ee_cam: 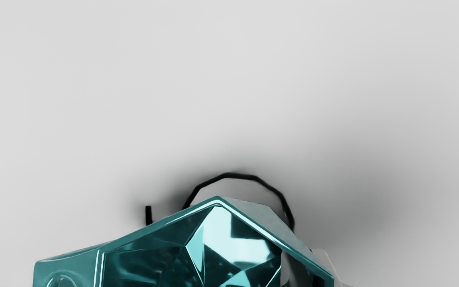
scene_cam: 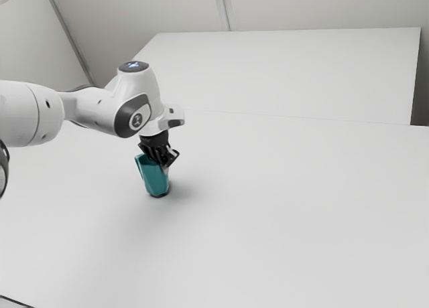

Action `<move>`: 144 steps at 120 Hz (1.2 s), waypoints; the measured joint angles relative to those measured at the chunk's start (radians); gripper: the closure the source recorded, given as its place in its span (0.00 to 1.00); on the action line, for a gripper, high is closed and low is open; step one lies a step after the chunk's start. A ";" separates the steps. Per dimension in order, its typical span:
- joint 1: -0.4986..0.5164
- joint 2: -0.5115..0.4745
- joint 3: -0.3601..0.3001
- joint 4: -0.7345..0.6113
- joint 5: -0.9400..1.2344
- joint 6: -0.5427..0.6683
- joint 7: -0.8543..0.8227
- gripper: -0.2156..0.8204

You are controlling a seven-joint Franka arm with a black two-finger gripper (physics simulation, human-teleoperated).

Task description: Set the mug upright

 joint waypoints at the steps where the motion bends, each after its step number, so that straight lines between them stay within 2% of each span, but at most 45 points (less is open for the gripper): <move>1: 0.000 0.001 0.000 0.000 0.000 0.000 -0.002 0.97; 17: -0.005 0.003 0.000 0.003 -0.005 -0.004 -0.028 0.90; 32: -0.006 0.004 0.000 0.019 -0.011 -0.008 -0.048 0.71; 45: -0.007 0.004 0.000 0.047 -0.014 -0.010 -0.062 0.59; 73: -0.011 -0.005 0.000 0.097 -0.016 -0.024 -0.085 0.46; 90: -0.010 -0.077 0.000 0.101 -0.020 -0.064 -0.090 0.34; 104: -0.014 -0.148 0.016 0.129 -0.062 -0.138 -0.069 0.28; 116: -0.043 -0.188 0.063 0.185 -0.125 -0.229 -0.034 0.26; 144: -0.041 -0.148 0.110 0.411 -0.172 -0.410 0.074 0.22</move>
